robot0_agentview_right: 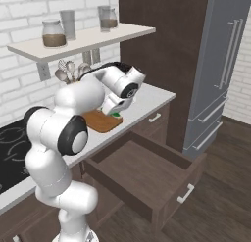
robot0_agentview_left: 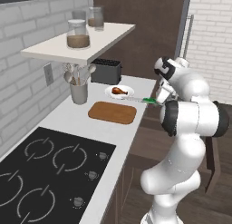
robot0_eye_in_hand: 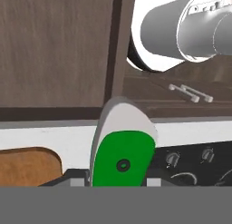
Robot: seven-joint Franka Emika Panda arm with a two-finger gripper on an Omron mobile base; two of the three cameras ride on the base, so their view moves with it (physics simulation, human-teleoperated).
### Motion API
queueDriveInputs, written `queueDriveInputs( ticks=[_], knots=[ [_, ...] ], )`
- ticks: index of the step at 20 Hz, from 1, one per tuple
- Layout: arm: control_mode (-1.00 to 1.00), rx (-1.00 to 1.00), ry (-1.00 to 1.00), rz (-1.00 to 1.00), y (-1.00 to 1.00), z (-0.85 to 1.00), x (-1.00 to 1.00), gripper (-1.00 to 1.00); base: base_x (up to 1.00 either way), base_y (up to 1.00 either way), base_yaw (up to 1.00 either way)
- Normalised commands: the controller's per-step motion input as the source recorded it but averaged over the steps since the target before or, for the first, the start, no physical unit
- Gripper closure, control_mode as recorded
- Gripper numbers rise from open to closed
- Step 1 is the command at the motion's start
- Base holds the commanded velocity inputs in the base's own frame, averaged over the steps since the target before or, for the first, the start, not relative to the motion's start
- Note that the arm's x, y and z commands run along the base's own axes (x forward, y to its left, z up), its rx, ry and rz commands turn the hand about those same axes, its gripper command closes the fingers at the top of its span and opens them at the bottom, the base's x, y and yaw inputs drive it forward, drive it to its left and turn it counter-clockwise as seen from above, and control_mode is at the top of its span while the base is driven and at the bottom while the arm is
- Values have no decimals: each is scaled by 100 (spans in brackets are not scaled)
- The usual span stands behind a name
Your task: Pick up the knife from the drawer and place it on the cutting board. Then place the meat from the plate to the cutting board.
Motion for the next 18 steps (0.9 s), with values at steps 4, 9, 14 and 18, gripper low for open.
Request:
queueDriveInputs(
  ticks=[4,9,14,18],
  knots=[
    [-100,-4,-8,-9,52,-5,38,100,0,0,0],
    [-100,-1,-3,-8,68,-29,40,100,0,0,0],
    [-100,-5,0,-3,31,-30,44,100,0,0,0],
    [-100,-6,0,0,0,-49,41,100,0,0,0]
  ],
)
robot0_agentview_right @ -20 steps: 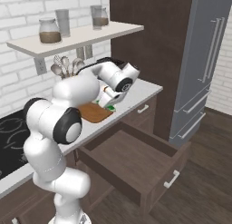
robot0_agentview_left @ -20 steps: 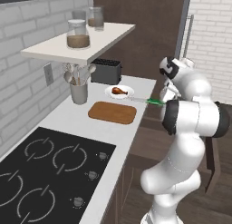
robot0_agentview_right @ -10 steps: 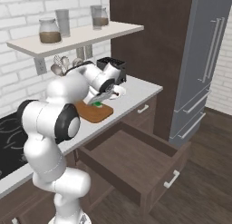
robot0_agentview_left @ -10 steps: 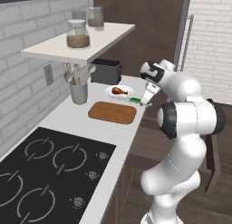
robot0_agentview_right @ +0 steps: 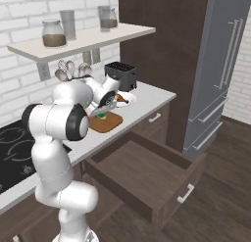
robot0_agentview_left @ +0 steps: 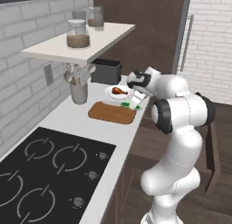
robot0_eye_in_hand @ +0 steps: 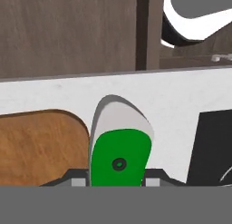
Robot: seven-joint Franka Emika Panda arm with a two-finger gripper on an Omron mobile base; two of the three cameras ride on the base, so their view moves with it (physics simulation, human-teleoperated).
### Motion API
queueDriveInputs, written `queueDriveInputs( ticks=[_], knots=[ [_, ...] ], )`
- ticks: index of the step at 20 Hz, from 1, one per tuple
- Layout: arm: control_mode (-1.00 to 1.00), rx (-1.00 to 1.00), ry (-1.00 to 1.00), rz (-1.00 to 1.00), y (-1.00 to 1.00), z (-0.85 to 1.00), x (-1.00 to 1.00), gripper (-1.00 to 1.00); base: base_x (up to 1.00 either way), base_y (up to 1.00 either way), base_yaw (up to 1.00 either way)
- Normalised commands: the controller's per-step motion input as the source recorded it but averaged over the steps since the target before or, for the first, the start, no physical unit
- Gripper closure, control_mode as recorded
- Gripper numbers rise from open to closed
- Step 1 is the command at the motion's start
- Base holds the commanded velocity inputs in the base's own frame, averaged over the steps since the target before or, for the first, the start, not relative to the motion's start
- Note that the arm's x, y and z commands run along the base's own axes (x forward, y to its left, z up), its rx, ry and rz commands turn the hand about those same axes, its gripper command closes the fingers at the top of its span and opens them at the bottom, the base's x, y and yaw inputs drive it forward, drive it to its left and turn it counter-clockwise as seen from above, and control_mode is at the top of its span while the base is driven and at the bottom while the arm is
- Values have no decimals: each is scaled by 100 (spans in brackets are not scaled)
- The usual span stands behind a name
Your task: Pick up the knife from the drawer and place it on the cutting board. Then place the meat from the plate to the cutting board.
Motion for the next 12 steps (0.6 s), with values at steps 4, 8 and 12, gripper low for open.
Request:
queueDriveInputs(
  ticks=[4,8,12],
  knots=[
    [-100,-8,0,0,1,-57,44,100,0,0,0],
    [-100,-9,0,-1,2,-54,49,100,0,0,0],
    [-100,-3,0,-1,0,-37,64,100,0,0,0]
  ],
)
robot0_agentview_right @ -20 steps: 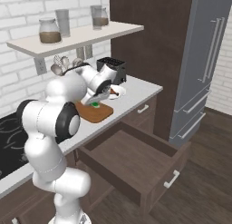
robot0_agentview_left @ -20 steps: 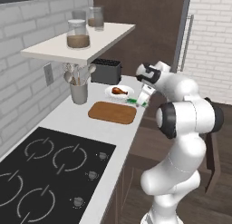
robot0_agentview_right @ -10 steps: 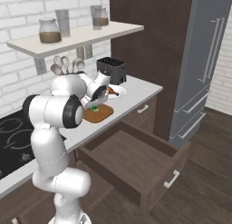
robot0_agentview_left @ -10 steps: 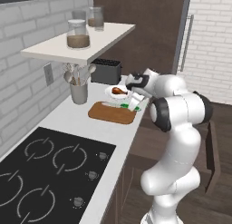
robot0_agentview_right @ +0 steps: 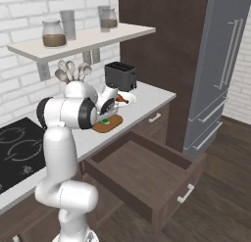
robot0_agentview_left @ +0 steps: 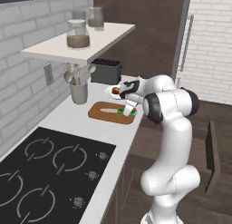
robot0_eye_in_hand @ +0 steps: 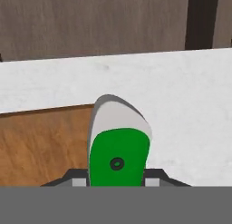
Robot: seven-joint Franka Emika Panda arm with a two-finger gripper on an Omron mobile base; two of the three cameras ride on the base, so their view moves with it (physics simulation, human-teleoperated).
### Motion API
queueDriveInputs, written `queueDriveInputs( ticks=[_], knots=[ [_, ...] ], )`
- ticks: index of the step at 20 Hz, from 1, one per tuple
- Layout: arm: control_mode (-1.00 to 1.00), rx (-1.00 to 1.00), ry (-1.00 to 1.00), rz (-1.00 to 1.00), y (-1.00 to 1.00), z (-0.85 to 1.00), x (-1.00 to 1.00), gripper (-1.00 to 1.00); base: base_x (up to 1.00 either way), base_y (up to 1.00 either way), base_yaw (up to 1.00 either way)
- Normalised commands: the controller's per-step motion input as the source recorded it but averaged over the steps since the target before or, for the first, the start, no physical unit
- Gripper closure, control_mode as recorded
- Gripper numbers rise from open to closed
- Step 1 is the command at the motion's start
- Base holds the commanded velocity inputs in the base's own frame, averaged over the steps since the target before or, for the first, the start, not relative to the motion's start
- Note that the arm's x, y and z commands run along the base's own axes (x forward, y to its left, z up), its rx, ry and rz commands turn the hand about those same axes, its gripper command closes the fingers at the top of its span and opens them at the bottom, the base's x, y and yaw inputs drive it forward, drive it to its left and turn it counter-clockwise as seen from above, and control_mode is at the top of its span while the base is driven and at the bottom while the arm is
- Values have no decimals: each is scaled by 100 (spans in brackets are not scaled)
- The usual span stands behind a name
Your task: Pick up the knife from the drawer and place it on the cutting board. Then place the meat from the plate to the cutting board.
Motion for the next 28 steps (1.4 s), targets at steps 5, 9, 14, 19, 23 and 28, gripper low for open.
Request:
queueDriveInputs(
  ticks=[5,9,14,19,23,28],
  knots=[
    [-100,-3,0,-1,1,-36,55,100,0,0,0],
    [-100,-5,0,0,5,-43,26,100,0,0,0],
    [-100,-5,0,-3,6,-40,17,100,0,0,0],
    [-100,-1,0,-6,5,-24,5,-100,0,0,0],
    [-100,0,0,-4,0,1,-1,-100,0,0,0],
    [-100,0,-4,-2,0,19,-9,-100,0,0,0]
  ],
)
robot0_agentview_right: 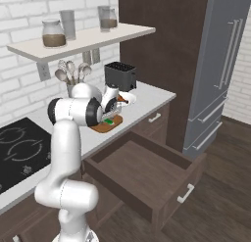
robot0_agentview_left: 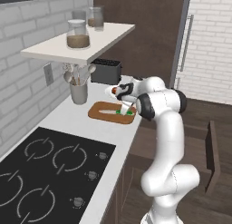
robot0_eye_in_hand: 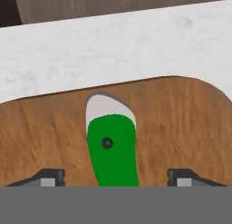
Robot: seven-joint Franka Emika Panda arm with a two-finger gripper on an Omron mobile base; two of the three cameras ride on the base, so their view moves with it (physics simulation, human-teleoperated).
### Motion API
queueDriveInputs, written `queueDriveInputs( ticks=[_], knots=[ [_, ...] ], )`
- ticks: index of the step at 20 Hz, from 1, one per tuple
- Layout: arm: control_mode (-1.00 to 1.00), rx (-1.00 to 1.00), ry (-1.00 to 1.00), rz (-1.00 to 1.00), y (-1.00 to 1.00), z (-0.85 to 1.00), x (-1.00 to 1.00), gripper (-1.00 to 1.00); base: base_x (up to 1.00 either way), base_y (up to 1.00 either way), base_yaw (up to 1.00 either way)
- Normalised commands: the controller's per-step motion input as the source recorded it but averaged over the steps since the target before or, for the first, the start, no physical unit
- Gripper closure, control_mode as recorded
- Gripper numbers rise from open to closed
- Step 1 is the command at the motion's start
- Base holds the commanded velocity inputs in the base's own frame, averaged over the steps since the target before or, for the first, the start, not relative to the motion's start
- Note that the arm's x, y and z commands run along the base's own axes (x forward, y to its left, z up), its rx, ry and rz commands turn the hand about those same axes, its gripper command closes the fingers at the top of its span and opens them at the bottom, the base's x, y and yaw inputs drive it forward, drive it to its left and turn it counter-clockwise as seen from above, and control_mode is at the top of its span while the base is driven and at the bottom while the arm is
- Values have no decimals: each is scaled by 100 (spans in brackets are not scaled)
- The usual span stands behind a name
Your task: Pick up the knife from the drawer and place it on the cutting board. Then place the meat from the plate to the cutting board.
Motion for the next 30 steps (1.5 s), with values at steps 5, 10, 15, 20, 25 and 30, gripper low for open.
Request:
queueDriveInputs(
  ticks=[5,10,15,20,25,30],
  knots=[
    [-100,0,-1,-1,-12,44,0,-100,0,0,0],
    [-100,0,-7,0,-27,62,-2,-100,0,0,0],
    [-100,0,0,-3,-4,48,-53,-100,0,0,0],
    [-100,0,0,-10,21,17,-100,-100,0,0,0],
    [-100,-3,0,-1,20,25,-91,-100,0,0,0],
    [-100,-6,0,53,0,38,-80,-100,0,0,0]
  ],
)
